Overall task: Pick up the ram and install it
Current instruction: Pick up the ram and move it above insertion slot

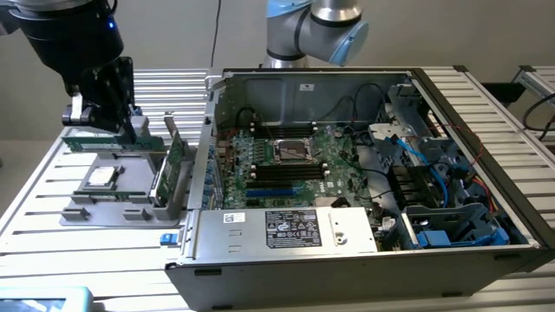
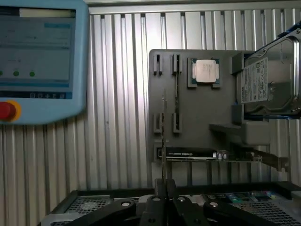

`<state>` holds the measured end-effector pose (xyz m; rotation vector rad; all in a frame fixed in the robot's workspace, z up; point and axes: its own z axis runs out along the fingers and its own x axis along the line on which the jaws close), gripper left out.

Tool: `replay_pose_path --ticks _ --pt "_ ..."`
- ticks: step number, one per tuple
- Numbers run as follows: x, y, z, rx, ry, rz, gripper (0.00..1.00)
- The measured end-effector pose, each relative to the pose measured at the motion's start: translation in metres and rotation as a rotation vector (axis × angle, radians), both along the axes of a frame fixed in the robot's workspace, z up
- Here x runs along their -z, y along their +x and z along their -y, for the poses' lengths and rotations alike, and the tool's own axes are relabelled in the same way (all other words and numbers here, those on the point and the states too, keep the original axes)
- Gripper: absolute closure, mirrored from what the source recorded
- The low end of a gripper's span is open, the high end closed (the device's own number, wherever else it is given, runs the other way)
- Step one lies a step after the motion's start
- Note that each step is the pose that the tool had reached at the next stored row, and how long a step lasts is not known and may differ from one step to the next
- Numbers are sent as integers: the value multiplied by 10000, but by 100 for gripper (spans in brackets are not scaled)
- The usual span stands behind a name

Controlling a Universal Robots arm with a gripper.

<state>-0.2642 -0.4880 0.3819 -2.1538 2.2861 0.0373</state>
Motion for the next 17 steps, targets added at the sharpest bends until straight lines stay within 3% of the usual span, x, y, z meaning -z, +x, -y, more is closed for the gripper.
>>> replay_pose_path --ticks 8,17 --pt "-164 355 0 -1 -2 -2 88" --pt "-185 764 0 -1 -9 -2 88"
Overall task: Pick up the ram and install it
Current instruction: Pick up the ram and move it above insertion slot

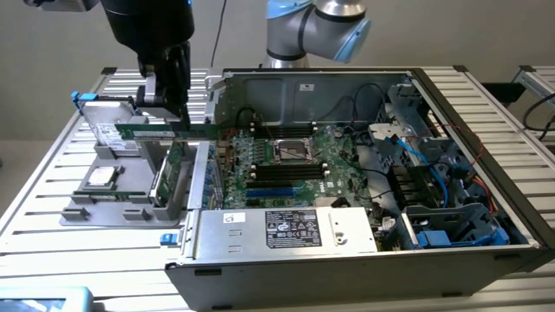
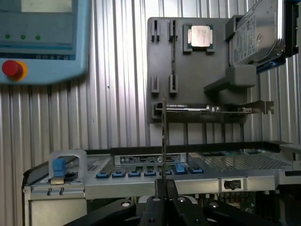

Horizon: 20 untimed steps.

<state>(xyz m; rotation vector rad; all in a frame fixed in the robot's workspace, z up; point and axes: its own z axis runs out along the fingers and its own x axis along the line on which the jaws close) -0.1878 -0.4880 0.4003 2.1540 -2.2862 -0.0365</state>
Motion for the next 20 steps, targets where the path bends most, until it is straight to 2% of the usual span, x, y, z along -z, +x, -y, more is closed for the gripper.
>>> replay_pose_path --ticks 20 --pt "5 911 -4 0 -3 0 88"
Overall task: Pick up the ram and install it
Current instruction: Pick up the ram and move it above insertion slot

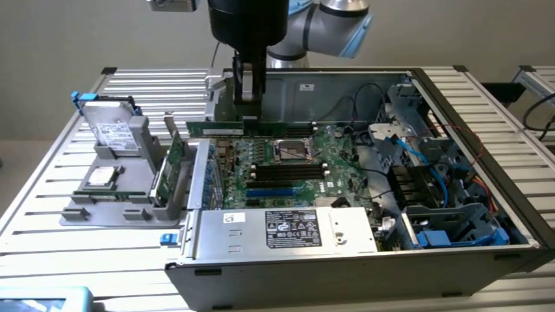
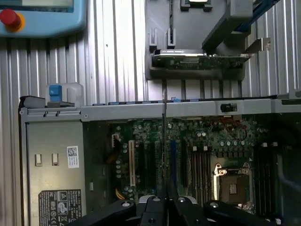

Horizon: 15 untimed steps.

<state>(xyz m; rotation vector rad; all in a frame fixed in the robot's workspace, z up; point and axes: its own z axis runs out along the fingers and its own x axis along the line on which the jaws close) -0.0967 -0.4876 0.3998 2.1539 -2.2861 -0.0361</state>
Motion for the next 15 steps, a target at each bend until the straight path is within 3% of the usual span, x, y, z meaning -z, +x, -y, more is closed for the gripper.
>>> replay_pose_path --ticks 8,15 --pt "46 357 -94 0 -4 0 88" --pt "82 499 -324 0 -3 0 88"
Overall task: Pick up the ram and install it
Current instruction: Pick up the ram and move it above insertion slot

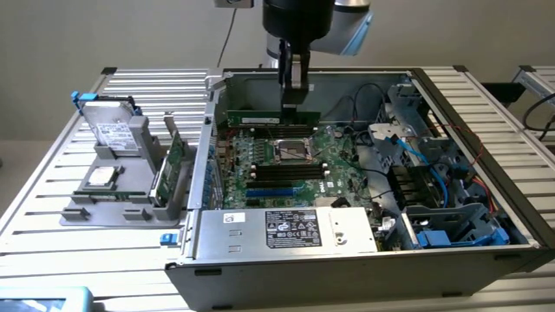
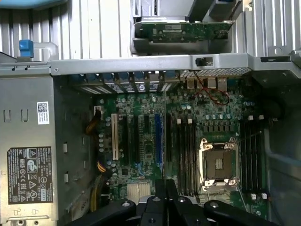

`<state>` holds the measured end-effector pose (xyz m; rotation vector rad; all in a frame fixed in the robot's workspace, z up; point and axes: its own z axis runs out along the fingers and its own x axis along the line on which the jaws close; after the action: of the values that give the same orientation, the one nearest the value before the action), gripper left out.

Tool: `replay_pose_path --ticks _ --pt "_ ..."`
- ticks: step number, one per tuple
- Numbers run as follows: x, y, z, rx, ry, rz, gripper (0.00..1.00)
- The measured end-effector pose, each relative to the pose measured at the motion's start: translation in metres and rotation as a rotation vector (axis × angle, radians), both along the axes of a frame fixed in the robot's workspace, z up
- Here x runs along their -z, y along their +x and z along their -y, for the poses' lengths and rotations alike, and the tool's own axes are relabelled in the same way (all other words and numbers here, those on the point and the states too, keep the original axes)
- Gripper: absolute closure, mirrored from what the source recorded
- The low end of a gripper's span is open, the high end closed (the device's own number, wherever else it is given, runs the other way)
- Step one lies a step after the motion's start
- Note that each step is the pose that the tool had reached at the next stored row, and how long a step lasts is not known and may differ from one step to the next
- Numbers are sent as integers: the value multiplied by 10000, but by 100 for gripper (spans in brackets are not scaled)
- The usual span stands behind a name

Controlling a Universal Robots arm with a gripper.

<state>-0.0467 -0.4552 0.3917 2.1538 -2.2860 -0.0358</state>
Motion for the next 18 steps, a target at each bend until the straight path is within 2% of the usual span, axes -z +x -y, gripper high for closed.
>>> replay_pose_path --ticks 8,11,13,18 --pt "39 233 -202 1 0 0 88" --pt "60 269 -329 1 -4 0 88" --pt "70 283 -389 1 -2 0 88" --pt "80 300 -470 1 -5 1 88"
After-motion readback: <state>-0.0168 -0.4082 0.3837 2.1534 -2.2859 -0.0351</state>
